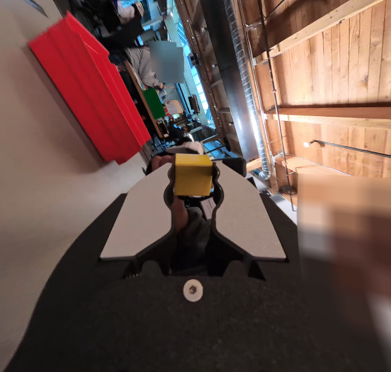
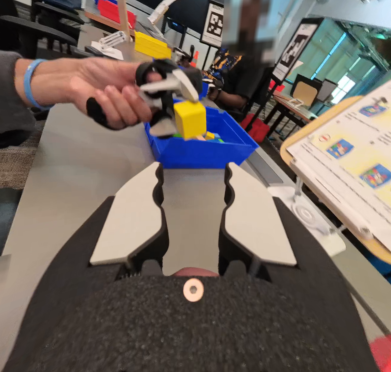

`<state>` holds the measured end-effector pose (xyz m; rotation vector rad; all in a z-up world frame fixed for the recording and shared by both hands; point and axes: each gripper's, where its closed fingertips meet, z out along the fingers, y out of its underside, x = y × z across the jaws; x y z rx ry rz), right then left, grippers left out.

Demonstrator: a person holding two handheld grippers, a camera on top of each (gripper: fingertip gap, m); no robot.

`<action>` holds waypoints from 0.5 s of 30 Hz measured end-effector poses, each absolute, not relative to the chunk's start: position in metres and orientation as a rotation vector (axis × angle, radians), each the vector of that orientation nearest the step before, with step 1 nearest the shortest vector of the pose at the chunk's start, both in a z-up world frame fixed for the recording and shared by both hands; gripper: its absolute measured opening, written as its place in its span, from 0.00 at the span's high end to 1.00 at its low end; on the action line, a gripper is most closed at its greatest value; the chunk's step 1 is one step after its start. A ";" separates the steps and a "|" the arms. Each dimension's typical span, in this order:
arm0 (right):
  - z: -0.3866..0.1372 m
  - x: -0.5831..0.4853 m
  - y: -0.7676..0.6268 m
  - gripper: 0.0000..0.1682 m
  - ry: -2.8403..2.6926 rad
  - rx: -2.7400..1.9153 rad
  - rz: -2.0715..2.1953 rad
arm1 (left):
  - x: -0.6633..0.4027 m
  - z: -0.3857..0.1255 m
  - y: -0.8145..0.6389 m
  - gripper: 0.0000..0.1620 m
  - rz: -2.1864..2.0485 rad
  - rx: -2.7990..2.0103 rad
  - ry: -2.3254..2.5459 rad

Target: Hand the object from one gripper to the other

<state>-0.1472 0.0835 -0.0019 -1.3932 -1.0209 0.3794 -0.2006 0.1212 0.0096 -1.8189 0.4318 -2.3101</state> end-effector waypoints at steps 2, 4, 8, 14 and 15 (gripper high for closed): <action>-0.001 -0.168 0.090 0.67 -1.052 -1.380 0.408 | -0.187 0.007 0.106 0.80 -2.366 -1.826 0.454; -0.003 -0.178 0.095 0.67 -1.054 -1.374 0.430 | -0.178 0.006 0.095 0.80 -2.396 -1.833 0.486; -0.019 -0.183 0.093 0.79 -1.075 -1.415 0.514 | -0.170 -0.003 0.087 0.80 -2.446 -1.862 0.470; -0.022 -0.179 0.081 0.80 -1.076 -1.388 0.533 | -0.172 -0.019 0.074 0.69 -2.490 -1.850 0.499; -0.021 -0.177 0.079 0.80 -1.073 -1.392 0.536 | -0.174 -0.025 0.068 0.67 -2.460 -1.852 0.520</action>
